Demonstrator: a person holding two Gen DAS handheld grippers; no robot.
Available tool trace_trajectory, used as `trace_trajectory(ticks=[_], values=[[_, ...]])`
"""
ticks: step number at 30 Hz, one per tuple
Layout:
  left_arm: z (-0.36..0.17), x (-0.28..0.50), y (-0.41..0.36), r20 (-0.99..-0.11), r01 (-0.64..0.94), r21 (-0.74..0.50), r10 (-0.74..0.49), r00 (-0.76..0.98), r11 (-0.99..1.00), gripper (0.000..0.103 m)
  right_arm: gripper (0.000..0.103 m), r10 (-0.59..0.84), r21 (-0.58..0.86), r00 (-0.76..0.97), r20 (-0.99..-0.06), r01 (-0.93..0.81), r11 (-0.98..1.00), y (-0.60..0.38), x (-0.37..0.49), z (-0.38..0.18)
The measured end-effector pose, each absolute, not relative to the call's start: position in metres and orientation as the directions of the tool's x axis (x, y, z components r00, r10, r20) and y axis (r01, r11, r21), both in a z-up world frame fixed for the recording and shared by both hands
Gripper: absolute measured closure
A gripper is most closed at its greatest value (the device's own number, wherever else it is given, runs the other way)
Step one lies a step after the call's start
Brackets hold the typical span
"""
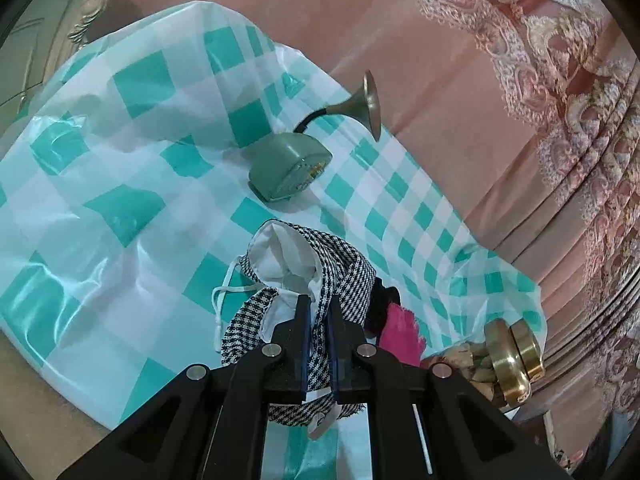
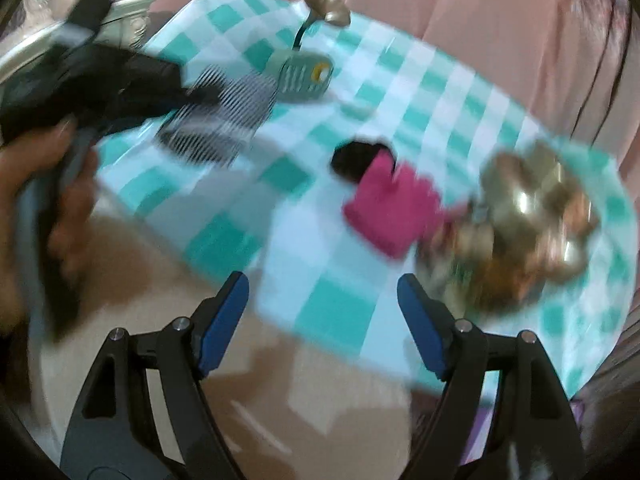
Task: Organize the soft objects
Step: 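Grasp the houndstooth bag with the left tool while the right tool grasps the black scrunchie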
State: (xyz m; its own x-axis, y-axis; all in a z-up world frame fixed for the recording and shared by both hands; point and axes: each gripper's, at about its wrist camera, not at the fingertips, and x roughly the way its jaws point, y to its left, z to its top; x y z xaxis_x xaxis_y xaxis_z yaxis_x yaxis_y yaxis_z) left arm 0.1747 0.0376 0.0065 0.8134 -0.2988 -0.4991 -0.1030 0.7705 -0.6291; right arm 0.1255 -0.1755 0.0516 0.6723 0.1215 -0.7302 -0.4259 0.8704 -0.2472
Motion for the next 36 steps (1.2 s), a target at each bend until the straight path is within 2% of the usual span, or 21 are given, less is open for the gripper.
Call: trace_trajectory(ticks=[7,17,26,30,31,32,33,34,36], values=[[-0.010,0.166,0.057,-0.482,-0.160,-0.694,-0.288,0.827,0.702,0.096,0.024,-0.069,-0.480,0.763,-0.643,-0.331,0.813,-0.112,0.204,0.041],[-0.016,0.167,0.061,-0.478,-0.170,-0.703,-0.283,0.832,0.691,0.096,0.024,-0.251,-0.629,0.711,-0.657,-0.333,0.702,-0.076,0.278,0.000],[-0.017,0.167,0.061,-0.481,-0.171,-0.702,-0.283,0.829,0.691,0.096,0.025,-0.349,-0.642,0.624,-0.699,-0.332,0.691,-0.076,0.326,-0.026],[-0.018,0.168,0.060,-0.483,-0.173,-0.700,-0.282,0.829,0.692,0.096,0.025,-0.330,-0.593,0.596,-0.733,-0.319,0.740,-0.083,0.338,-0.024],[-0.018,0.168,0.061,-0.483,-0.174,-0.701,-0.281,0.829,0.692,0.096,0.033,-0.320,-0.571,0.583,-0.747,-0.314,0.759,-0.087,0.342,-0.023],[-0.018,0.168,0.061,-0.484,-0.175,-0.701,-0.280,0.829,0.692,0.096,0.057,-0.316,-0.555,0.571,-0.758,-0.310,0.772,-0.089,0.345,-0.024],[-0.018,0.168,0.061,-0.483,-0.175,-0.701,-0.280,0.829,0.691,0.096,0.069,-0.314,-0.535,0.550,-0.774,-0.301,0.790,-0.094,0.349,-0.028],[-0.018,0.168,0.060,-0.483,-0.174,-0.700,-0.280,0.830,0.692,0.096,0.076,-0.314,-0.532,0.550,-0.774,-0.295,0.793,-0.096,0.349,-0.031],[-0.019,0.169,0.060,-0.484,-0.172,-0.698,-0.280,0.829,0.695,0.096,0.081,-0.314,-0.551,0.578,-0.753,-0.295,0.781,-0.094,0.344,-0.034]])
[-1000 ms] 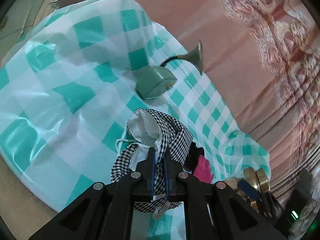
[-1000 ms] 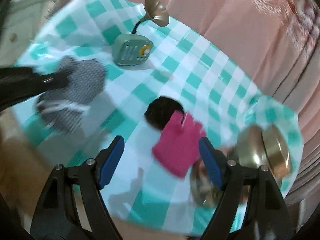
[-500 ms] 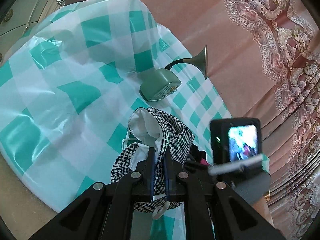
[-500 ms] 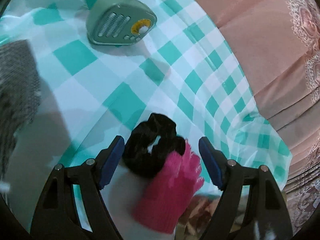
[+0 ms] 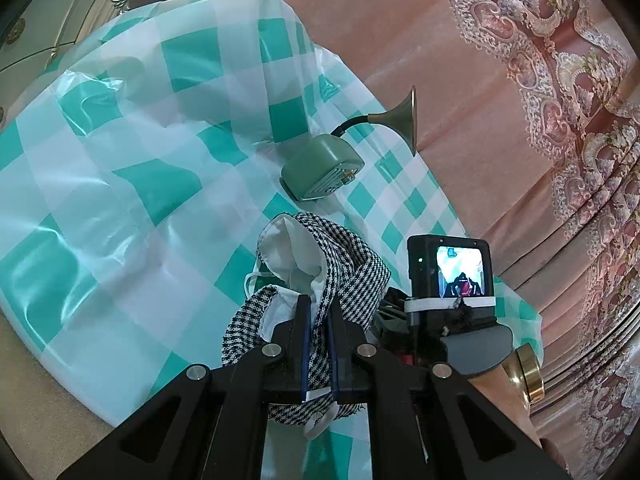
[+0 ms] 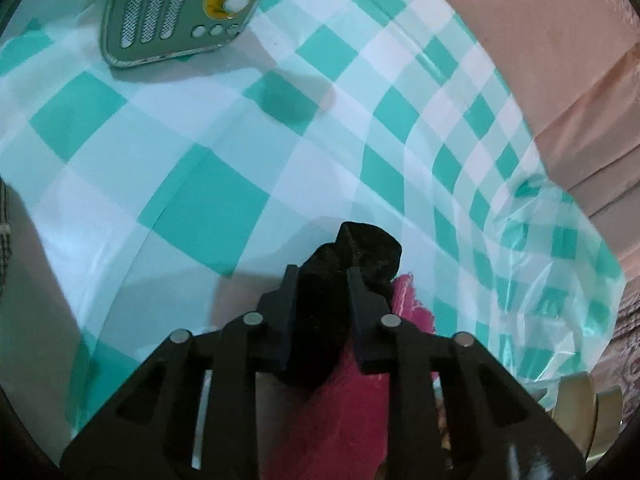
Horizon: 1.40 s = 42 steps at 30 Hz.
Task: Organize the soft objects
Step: 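Grasp the houndstooth bag with the left tool while the right tool grasps the black scrunchie, then carry the houndstooth bag and black scrunchie into the box and release both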
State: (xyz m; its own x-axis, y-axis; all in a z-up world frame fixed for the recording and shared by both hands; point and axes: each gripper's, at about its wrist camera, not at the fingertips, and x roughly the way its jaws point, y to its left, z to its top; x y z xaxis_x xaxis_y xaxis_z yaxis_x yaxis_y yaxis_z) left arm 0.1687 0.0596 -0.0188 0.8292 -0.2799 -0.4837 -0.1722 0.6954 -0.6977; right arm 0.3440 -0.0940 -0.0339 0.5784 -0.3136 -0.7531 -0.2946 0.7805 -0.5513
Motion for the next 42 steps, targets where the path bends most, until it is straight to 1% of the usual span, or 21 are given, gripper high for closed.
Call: trace_trajectory(ticks=[2,4,8,14,17,21,23,26,31,35,39,42], values=[[-0.021,0.170,0.058,-0.487,-0.172,-0.694,-0.280,0.827,0.700,0.096,0.086,-0.314,-0.567,0.608,-0.730,-0.281,0.775,-0.090,0.339,-0.032],[-0.022,0.171,0.058,-0.492,-0.176,-0.692,-0.279,0.825,0.700,0.096,0.087,-0.290,-0.579,0.651,-0.701,-0.282,0.765,-0.084,0.329,-0.025],[-0.022,0.171,0.058,-0.490,-0.176,-0.692,-0.277,0.826,0.700,0.096,0.088,-0.216,-0.560,0.706,-0.674,-0.299,0.772,-0.067,0.308,-0.010],[-0.021,0.169,0.060,-0.484,-0.178,-0.695,-0.270,0.832,0.697,0.096,0.088,-0.088,-0.472,0.766,-0.637,-0.297,0.830,-0.063,0.278,0.026],[-0.018,0.167,0.059,-0.471,-0.170,-0.691,-0.259,0.844,0.703,0.096,0.088,-0.030,-0.435,0.800,-0.599,-0.294,0.851,-0.068,0.259,0.046],[-0.008,0.161,0.057,-0.447,-0.151,-0.678,-0.241,0.861,0.720,0.096,0.088,0.048,-0.344,0.830,-0.556,-0.282,0.896,-0.092,0.230,0.073],[-0.004,0.158,0.056,-0.437,-0.143,-0.673,-0.235,0.868,0.726,0.096,0.088,0.079,-0.303,0.828,-0.555,-0.290,0.908,-0.106,0.218,0.081],[0.002,0.153,0.054,-0.428,-0.135,-0.669,-0.230,0.874,0.731,0.096,0.088,0.130,-0.218,0.806,-0.577,-0.305,0.927,-0.132,0.197,0.089],[0.015,0.140,0.047,-0.401,-0.106,-0.662,-0.230,0.887,0.742,0.096,0.088,0.139,-0.158,0.793,-0.593,-0.284,0.946,-0.176,0.163,0.097],[0.022,0.125,0.039,-0.387,-0.080,-0.665,-0.251,0.887,0.742,0.096,0.088,0.144,-0.102,0.786,-0.602,-0.255,0.962,-0.207,0.143,0.103],[0.027,0.110,0.026,-0.381,-0.051,-0.662,-0.277,0.882,0.748,0.096,0.088,0.179,-0.046,0.776,-0.604,-0.259,0.965,-0.230,0.120,0.106],[0.032,0.099,0.010,-0.379,-0.014,-0.654,-0.312,0.871,0.756,0.096,0.088,0.187,-0.001,0.767,-0.613,-0.238,0.971,-0.249,0.107,0.106]])
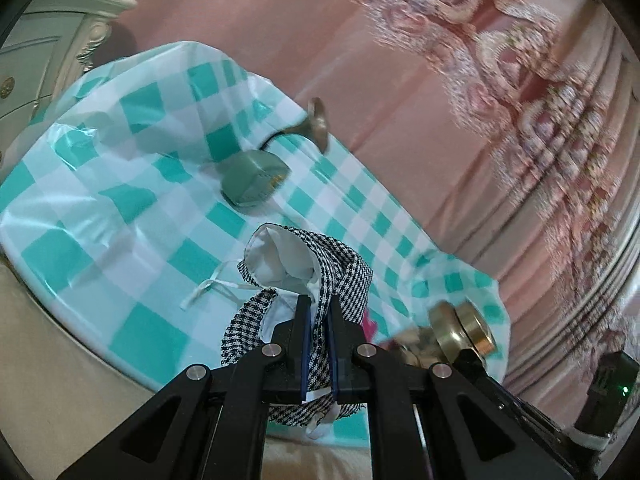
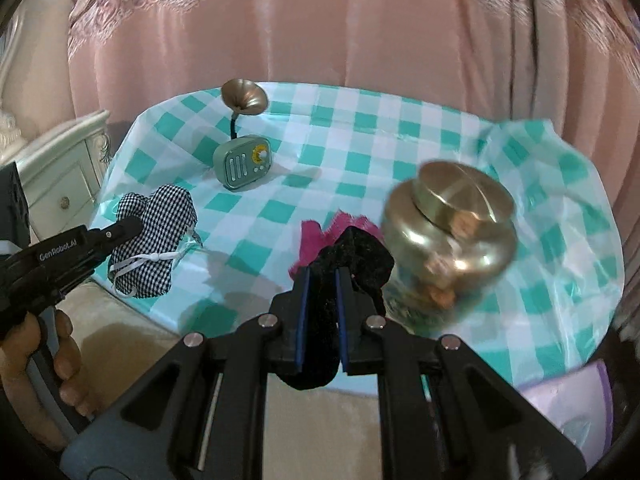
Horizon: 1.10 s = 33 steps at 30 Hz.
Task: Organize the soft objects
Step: 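Carry the houndstooth bag and black scrunchie into the box and release both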
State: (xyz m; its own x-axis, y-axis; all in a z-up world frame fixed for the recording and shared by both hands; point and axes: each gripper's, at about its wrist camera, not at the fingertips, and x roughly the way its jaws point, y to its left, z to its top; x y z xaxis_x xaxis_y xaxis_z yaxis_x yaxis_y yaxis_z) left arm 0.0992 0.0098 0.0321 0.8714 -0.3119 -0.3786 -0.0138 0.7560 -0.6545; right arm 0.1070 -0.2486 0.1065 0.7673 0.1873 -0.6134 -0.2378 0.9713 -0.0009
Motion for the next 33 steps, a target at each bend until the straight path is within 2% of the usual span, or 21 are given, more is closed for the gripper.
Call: trace_trajectory(ticks=[20,33], values=[[0.054,0.061,-0.133,-0.422,0.268,-0.559,-0.547,0.723,0.785,0.096,0.088,0.095,0.097,0.750,-0.655,-0.041,0.994,-0.377,0.042,0.092],[0.058,0.045,-0.232,-0.463,0.430,-0.536,-0.679,0.570,0.726,0.096,0.087,-0.071,0.076,0.716,-0.695,0.170,0.982,-0.479,0.006,0.078]])
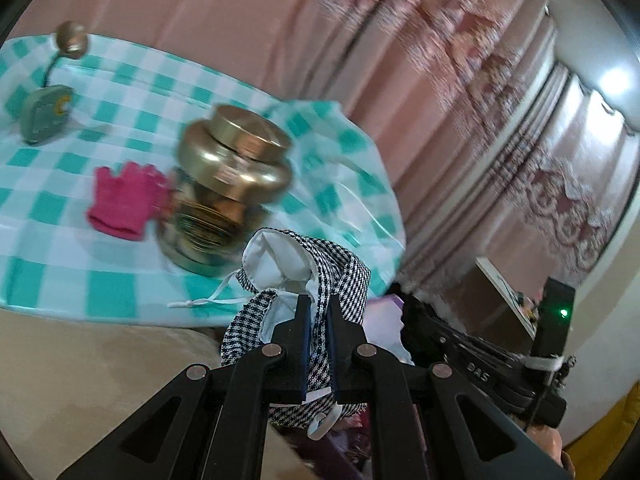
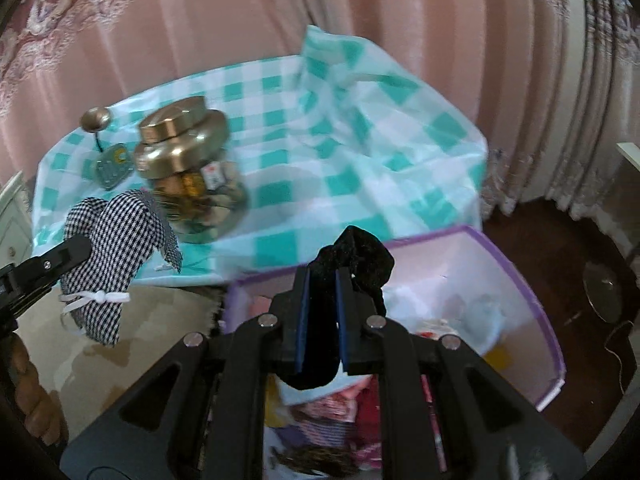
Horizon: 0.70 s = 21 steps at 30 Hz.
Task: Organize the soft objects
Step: 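Carry the houndstooth bag and black scrunchie into the box and release both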
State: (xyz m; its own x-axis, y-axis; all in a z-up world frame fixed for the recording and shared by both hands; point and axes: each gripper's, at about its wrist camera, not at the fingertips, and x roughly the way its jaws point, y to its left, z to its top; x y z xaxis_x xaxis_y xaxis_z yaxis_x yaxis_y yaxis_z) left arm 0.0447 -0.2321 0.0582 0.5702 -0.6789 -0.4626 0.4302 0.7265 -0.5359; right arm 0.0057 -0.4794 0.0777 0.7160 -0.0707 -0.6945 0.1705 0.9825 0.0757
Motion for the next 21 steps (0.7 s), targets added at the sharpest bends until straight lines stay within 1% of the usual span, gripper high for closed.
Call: trace_trajectory(ticks=[11,14,15,16,17,18,19,20,21], values=[[0.051,0.027,-0.304,-0.504,0.539,-0.514,-0.743,0.440,0.667,0.095,0.086,-0.150,0.063,0.669,-0.728,0.283,0.957,-0.531,-0.010,0.062],[0.049,0.022,-0.317,-0.512,0.557,-0.510,-0.752,0.415,0.656,0.095,0.083,-0.162,0.060,0.659,-0.735,0.301,0.952,-0.539,-0.011,0.058],[0.048,0.022,-0.321,-0.517,0.564,-0.509,-0.755,0.404,0.650,0.089,0.083,-0.166,0.059,0.654,-0.738,0.308,0.950,-0.541,-0.012,0.057],[0.047,0.022,-0.324,-0.521,0.569,-0.509,-0.757,0.394,0.646,0.080,0.081,-0.170,0.056,0.648,-0.742,0.313,0.948,-0.543,-0.012,0.056],[0.045,0.022,-0.329,-0.530,0.575,-0.510,-0.760,0.376,0.640,0.075,0.072,-0.174,0.054,0.643,-0.746,0.319,0.946,-0.544,-0.013,0.055],[0.042,0.022,-0.332,-0.542,0.578,-0.513,-0.761,0.355,0.635,0.067,0.066,-0.182,0.049,0.636,-0.750,0.328,0.943,-0.545,-0.013,0.054],[0.041,0.023,-0.334,-0.550,0.578,-0.514,-0.760,0.346,0.634,0.064,0.051,-0.186,0.048,0.632,-0.752,0.334,0.942,-0.546,-0.012,0.053],[0.039,0.023,-0.334,-0.553,0.576,-0.514,-0.759,0.345,0.636,0.064,0.043,-0.182,0.053,0.631,-0.754,0.335,0.941,-0.547,-0.013,0.051],[0.037,0.023,-0.332,-0.556,0.570,-0.515,-0.755,0.346,0.640,0.064,0.043,-0.175,0.060,0.632,-0.755,0.332,0.941,-0.547,-0.012,0.051]])
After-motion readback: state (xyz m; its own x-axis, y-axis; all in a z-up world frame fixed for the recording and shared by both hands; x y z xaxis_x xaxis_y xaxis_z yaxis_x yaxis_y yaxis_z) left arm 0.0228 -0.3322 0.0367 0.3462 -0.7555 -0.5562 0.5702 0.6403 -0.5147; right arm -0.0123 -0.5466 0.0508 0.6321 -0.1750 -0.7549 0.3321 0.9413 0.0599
